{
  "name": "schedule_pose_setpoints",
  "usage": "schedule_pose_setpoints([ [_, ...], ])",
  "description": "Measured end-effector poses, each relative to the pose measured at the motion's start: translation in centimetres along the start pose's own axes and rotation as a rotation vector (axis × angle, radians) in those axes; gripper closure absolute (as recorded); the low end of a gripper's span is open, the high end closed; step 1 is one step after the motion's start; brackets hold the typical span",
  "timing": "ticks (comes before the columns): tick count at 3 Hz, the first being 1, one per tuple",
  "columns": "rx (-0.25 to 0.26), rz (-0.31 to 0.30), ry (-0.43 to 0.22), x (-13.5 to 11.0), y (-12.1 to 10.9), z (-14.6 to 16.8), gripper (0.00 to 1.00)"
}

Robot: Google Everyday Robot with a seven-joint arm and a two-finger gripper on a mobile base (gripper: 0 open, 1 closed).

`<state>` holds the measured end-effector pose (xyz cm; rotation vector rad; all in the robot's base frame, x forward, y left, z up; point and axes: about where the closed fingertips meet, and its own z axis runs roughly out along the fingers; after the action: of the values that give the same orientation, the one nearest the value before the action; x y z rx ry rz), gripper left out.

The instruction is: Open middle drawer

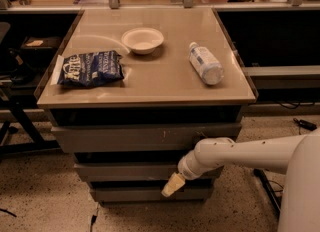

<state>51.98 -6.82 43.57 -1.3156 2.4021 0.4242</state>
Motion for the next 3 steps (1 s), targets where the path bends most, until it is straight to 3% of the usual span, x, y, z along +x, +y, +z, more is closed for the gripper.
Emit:
schedule_pose_setpoints([
  [1, -0.013, -0.002, 0.010, 0.3, -0.2, 1.4, 0.00],
  [2, -0.046, 0.003, 0.068, 1.3, 1.1, 2.1, 0.00],
  [3, -0.049, 0.004, 0.072, 1.3, 1.2, 1.9, 0.00],
])
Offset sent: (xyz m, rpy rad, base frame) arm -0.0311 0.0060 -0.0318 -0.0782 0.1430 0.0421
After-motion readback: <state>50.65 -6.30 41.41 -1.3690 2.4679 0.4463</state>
